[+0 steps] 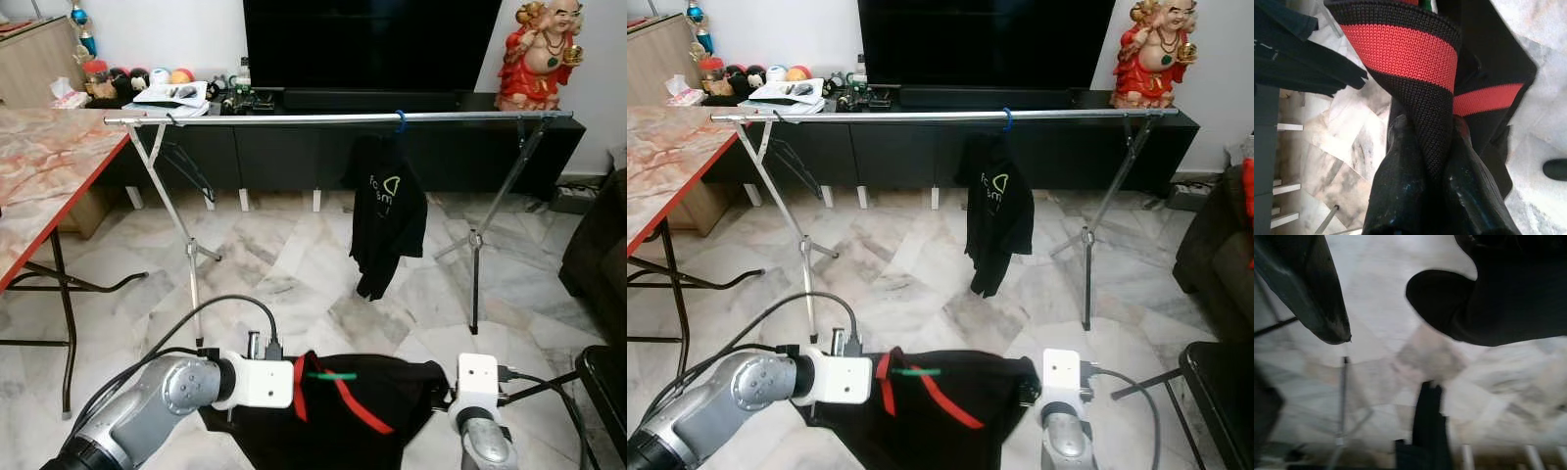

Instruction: Hang hanger

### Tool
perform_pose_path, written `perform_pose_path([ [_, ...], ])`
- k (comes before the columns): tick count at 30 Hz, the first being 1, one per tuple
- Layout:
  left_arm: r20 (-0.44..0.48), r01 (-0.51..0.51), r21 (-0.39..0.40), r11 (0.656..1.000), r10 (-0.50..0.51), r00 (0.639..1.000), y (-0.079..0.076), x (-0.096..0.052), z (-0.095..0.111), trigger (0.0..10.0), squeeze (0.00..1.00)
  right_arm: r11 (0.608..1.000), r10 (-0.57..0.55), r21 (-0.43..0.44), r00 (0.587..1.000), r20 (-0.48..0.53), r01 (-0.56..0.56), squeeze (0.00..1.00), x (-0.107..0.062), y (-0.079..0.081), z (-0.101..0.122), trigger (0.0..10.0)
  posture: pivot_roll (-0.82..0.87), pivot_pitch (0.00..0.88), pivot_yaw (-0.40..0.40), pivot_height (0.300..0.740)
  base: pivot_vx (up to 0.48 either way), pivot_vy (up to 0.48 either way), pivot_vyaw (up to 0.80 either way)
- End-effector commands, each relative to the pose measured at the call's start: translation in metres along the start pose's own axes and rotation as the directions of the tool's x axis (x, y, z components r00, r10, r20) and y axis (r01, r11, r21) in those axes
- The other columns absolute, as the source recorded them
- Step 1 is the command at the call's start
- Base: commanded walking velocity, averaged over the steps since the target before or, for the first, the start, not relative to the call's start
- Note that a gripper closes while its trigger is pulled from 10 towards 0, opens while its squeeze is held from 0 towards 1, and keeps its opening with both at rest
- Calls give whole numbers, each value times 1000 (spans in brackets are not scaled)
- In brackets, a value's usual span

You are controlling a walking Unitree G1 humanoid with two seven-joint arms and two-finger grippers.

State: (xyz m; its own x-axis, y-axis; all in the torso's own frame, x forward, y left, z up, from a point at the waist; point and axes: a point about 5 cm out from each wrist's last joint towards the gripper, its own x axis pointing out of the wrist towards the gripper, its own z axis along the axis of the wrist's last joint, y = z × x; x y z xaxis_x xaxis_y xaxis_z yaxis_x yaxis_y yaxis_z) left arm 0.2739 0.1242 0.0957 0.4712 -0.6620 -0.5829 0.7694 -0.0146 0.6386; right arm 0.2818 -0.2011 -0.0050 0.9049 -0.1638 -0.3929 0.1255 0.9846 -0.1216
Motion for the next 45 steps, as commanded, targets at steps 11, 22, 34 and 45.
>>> perform_pose_path([
  [11, 106, 27, -7, 1000, -26, 994, -7, 6, 14, 10000, 0, 928, 348, 109, 934, 80, -355, 0, 4, 53, 25, 10000, 106, 31, -23, 740, 0, 0, 0],
  [22, 70, -61, -129, 990, 71, 995, 4, 6, 8, 10000, 0, 876, 438, -110, 869, -229, -470, 0, -6, 49, -15, 10000, 100, 34, -28, 740, 0, 0, 0],
  [34, 27, -143, -214, 966, 152, 988, 14, 8, 4, 10000, 0, 855, 481, -27, 811, -334, -518, 0, -13, 37, -32, 10000, 98, 37, -27, 740, 0, 0, 0],
  [45, -83, -267, -404, 875, 256, 963, 24, 8, -11, 10000, 0, 856, 512, 67, 821, -253, -513, 0, -13, 22, -27, 10000, 88, 39, -25, 740, 0, 0, 0],
])
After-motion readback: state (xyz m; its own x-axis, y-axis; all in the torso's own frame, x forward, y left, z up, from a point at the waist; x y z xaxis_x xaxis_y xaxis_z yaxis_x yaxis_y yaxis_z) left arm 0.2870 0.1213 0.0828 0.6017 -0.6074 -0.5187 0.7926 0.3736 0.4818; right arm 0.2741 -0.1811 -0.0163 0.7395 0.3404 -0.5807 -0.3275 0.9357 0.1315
